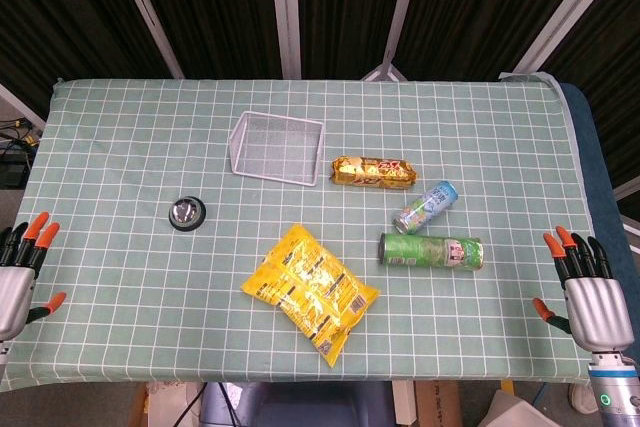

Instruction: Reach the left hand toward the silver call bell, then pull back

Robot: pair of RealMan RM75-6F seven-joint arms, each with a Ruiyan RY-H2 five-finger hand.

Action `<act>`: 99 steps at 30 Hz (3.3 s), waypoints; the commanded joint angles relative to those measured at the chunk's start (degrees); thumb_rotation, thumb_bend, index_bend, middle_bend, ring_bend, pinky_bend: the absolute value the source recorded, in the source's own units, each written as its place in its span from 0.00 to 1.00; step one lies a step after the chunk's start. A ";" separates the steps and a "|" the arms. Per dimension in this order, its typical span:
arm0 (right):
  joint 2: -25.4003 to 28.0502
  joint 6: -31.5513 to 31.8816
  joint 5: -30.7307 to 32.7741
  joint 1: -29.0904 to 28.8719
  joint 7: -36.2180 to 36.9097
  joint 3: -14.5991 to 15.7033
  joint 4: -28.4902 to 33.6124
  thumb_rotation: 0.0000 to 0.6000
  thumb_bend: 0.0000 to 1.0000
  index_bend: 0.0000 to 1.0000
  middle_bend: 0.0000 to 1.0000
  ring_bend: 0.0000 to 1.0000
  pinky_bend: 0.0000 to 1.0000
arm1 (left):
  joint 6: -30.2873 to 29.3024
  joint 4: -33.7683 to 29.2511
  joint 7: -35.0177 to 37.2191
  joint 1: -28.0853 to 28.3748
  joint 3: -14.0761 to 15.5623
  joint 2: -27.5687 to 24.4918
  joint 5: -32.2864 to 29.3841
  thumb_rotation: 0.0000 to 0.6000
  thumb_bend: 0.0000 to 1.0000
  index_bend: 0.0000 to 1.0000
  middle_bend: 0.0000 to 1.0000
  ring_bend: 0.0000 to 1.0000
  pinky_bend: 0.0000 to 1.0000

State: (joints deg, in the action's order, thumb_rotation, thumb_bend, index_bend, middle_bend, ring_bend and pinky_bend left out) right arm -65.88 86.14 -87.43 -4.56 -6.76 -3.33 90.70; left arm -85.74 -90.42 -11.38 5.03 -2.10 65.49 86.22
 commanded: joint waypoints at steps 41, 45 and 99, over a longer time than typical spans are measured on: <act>1.26 -2.10 0.49 -0.16 2.01 0.63 1.77 1.00 0.25 0.00 0.00 0.00 0.00 | 18.17 -4.99 -16.94 13.28 -4.80 3.89 -8.50 1.00 0.65 0.00 0.00 0.00 0.00; 1.26 -2.78 0.93 -0.43 2.21 0.51 1.85 1.00 0.25 0.00 0.00 0.00 0.00 | 22.81 -3.24 -22.34 16.96 -6.44 8.00 -15.09 1.00 0.65 0.00 0.00 0.00 0.00; 2.44 -5.78 3.08 -1.28 4.95 0.66 3.27 1.00 0.25 0.00 0.00 0.00 0.00 | 12.11 -7.66 -21.57 21.38 -2.52 8.53 -18.67 1.00 0.24 0.00 0.00 0.00 0.00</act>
State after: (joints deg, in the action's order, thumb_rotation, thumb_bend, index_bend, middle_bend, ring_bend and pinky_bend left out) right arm -63.45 80.37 -84.36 -5.84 -1.81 -2.68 93.96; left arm -70.42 -95.35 -34.94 29.48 -6.96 76.71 64.88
